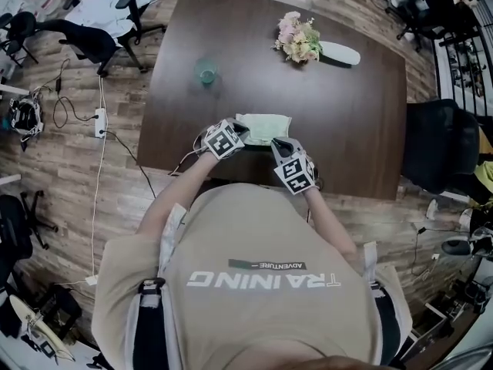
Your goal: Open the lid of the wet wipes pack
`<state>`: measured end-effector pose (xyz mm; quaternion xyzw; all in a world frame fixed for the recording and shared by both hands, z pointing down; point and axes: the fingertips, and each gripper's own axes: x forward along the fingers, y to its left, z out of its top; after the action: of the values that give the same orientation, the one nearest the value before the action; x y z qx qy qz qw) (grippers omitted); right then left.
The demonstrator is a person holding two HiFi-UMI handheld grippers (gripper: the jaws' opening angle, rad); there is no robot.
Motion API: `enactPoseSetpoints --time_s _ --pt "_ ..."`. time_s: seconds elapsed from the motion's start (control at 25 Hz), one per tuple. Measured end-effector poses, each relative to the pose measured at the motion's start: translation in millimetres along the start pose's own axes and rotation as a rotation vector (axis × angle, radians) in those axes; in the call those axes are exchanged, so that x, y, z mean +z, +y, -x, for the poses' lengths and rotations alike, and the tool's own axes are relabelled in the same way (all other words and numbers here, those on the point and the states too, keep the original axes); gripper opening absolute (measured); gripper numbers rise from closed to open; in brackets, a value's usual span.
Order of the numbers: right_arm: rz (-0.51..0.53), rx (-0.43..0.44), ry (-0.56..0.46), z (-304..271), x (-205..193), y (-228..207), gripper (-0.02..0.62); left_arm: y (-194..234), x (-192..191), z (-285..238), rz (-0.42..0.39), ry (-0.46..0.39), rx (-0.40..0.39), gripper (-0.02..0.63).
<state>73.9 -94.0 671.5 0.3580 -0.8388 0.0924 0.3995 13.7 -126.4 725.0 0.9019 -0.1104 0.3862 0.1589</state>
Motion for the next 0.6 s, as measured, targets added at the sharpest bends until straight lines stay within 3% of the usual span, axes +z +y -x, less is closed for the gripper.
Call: enactPoseSetpoints --time_s 0.36,0.6 --pt "0.278 0.053 0.101 -19 0 12 0.017 3 2 -1 0.007 0.011 0.014 0.009" --pt "0.400 0.089 0.175 -29 -2 16 0.018 2 -1 1 0.030 0.024 0.007 0.009"
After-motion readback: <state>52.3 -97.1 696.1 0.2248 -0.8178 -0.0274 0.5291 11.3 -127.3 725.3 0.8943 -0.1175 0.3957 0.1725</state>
